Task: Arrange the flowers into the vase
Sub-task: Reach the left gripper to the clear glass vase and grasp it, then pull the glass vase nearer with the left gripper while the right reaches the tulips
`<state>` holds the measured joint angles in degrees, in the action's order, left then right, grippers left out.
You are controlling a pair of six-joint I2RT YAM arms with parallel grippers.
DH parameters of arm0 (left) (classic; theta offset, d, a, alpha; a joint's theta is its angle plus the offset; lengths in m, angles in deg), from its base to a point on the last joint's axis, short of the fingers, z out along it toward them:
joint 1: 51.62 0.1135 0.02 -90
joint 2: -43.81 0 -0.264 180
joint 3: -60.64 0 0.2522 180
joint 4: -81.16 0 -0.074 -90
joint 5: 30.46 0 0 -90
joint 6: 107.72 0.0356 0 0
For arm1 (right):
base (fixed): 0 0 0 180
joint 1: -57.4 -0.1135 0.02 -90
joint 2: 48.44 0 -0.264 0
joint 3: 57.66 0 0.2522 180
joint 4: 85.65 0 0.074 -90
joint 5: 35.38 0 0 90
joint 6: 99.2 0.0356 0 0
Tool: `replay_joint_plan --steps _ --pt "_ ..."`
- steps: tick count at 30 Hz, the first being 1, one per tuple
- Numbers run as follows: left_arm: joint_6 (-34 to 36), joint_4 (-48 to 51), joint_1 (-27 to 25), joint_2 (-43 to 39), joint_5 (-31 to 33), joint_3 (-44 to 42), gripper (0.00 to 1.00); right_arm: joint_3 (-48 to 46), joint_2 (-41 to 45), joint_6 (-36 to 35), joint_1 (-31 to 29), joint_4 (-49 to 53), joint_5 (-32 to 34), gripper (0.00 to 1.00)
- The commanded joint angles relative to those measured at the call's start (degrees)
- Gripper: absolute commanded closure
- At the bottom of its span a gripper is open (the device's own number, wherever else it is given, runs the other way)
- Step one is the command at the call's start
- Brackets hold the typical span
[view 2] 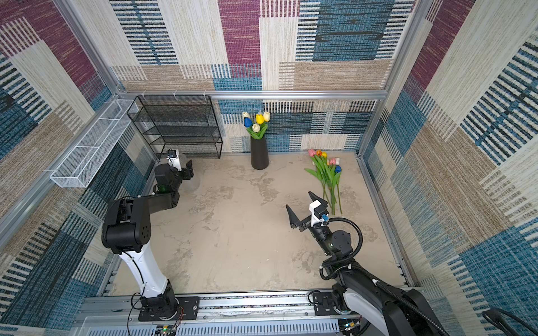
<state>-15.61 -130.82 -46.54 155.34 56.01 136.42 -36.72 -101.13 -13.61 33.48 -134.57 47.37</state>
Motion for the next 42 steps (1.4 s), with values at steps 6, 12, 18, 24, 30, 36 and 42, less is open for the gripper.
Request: replay_joint_plan --steps 6,12,18,24,30,36,42 --pt "-2.88 -4.19 -0.76 -5.44 -6.18 -4.23 0.64 5.43 -1.65 4.11 0.02 5.52 4.75 0.0" --pt "-5.58 -7.22 -6.43 -14.51 -10.95 -12.55 0.65 13.06 -6.97 9.15 0.27 12.11 7.48 0.0" --pt "-1.06 -2.04 -18.92 -25.35 -9.86 -19.69 0.66 20.31 -12.41 11.95 1.48 14.77 8.06 0.0" --pt "-0.43 1.52 -29.39 -32.33 -12.37 -24.84 0.66 28.35 -16.79 17.99 6.13 23.44 7.54 0.0" --pt "6.46 4.34 -37.9 -32.47 -11.32 -26.32 0.66 30.61 -17.36 18.63 9.94 25.33 5.4 0.0" --pt "6.24 -0.15 -39.42 -29.7 -14.26 -27.78 0.67 34.54 -18.87 17.12 11.47 30.25 5.81 0.02" --pt "5.15 -5.79 -39.71 -24.08 -17.36 -27.5 0.66 39.74 -22.36 20.23 16.13 36.71 2.62 0.23"
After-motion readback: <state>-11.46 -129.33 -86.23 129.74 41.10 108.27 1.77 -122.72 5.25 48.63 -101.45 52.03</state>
